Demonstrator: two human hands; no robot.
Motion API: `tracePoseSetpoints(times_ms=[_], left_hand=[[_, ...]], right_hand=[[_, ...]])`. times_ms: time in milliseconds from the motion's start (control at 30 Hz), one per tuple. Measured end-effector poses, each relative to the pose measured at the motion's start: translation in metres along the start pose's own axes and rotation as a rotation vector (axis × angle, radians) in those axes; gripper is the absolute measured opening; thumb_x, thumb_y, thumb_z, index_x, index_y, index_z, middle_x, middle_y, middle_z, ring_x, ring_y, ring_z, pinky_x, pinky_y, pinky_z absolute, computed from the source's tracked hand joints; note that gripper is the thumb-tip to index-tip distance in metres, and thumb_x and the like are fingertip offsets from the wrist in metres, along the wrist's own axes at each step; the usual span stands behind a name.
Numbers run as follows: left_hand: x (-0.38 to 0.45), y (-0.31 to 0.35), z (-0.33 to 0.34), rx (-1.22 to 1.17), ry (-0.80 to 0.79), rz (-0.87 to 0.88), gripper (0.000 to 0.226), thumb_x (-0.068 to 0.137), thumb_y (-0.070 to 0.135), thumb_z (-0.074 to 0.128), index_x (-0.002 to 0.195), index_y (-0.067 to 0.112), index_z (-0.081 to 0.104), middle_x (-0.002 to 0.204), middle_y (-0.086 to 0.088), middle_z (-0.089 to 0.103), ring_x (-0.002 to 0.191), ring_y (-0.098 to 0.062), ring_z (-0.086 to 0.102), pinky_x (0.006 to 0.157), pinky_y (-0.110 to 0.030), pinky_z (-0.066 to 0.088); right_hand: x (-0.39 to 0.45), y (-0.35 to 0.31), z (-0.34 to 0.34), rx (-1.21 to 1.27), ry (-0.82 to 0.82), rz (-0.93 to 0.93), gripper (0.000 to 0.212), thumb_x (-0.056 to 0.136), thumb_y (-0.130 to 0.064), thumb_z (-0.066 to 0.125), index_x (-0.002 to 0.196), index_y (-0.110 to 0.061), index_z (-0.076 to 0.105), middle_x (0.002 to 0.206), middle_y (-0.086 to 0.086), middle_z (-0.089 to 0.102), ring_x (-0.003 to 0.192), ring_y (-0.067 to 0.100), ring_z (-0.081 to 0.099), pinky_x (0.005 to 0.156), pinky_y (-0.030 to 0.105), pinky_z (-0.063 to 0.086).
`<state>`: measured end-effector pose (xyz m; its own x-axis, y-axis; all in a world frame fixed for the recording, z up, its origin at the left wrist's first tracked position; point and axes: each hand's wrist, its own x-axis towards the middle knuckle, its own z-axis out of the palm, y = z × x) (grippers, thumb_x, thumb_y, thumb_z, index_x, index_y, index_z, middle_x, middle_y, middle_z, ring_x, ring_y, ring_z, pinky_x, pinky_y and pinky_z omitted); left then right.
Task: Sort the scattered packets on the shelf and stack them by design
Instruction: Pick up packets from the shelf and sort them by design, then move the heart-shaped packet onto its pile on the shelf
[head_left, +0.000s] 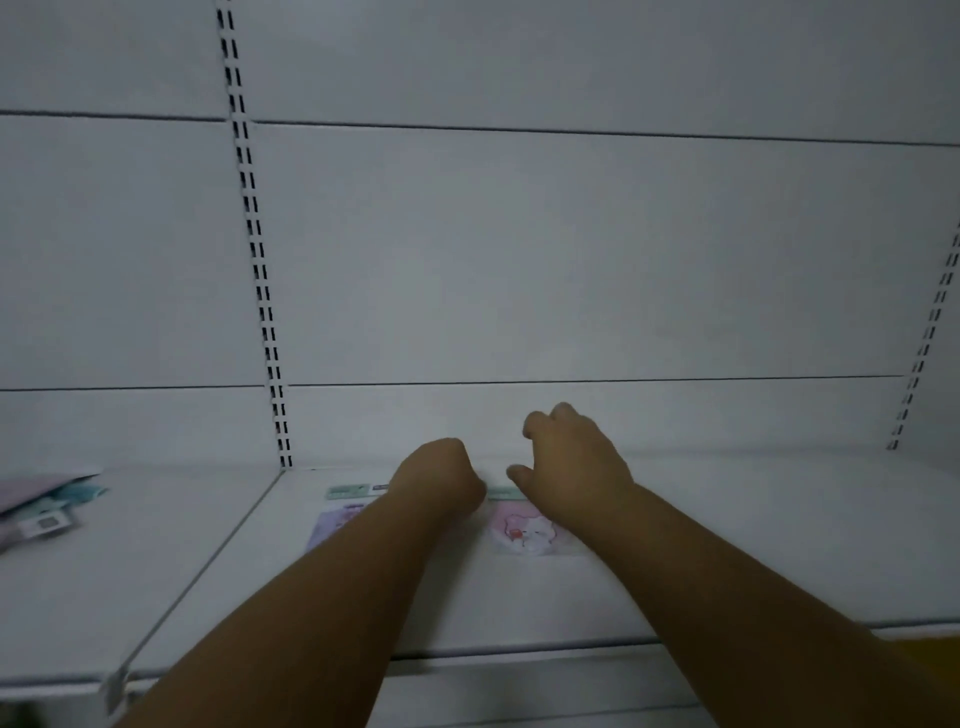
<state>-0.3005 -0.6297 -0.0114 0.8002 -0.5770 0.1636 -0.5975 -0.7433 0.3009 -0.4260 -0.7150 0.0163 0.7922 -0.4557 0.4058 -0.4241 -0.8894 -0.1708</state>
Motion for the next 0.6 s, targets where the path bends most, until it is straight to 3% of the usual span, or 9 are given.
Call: tracePoseSetpoints(times_ms=[100,267,467,600], left_hand=[[-0.021,-0.025,-0.015,0.012,0.073,0.025,0.031,0.09,0.039,0.058,0.111,0.015,0.061,0.109,-0.003,0.067,0.1,-0.021,0.061,0.086,-0.031,0.05],[-0.076,-0.115,-0.062,0.02,0.245,0.028,0.033,0.088,0.047,0.058,0.111,0.023,0.061,0.108,0.001,0.065,0.098,-0.017,0.059,0.087,-0.031,0.052],[-0.161,-0.287,-0.13,0.006,0.377,-0.193,0.028,0.089,0.042,0.06,0.11,0.023,0.064,0.106,0.002,0.069,0.093,-0.014,0.063,0.086,-0.032,0.055],[-0.203,-0.384,-0.162,0.046,0.339,-0.279,0.027,0.089,0.041,0.058,0.11,0.025,0.062,0.107,0.003,0.068,0.095,-0.014,0.062,0.084,-0.029,0.052]], right_hand=[[0.006,-0.042,-0.02,0.014,0.109,-0.142,0.047,0.088,-0.041,0.06,0.127,-0.017,0.051,0.122,0.008,0.052,0.111,0.026,0.051,0.092,0.038,0.047],[0.008,-0.149,-0.042,0.089,0.176,-0.307,0.046,0.09,-0.04,0.059,0.128,-0.016,0.049,0.123,0.009,0.052,0.111,0.026,0.051,0.093,0.04,0.048],[-0.021,-0.33,-0.027,0.19,0.148,-0.494,0.045,0.09,-0.04,0.058,0.127,-0.016,0.048,0.122,0.009,0.051,0.113,0.028,0.048,0.093,0.041,0.048],[-0.038,-0.432,-0.013,0.157,0.126,-0.549,0.044,0.089,-0.041,0.056,0.125,-0.016,0.049,0.121,0.012,0.051,0.109,0.029,0.049,0.089,0.04,0.045]])
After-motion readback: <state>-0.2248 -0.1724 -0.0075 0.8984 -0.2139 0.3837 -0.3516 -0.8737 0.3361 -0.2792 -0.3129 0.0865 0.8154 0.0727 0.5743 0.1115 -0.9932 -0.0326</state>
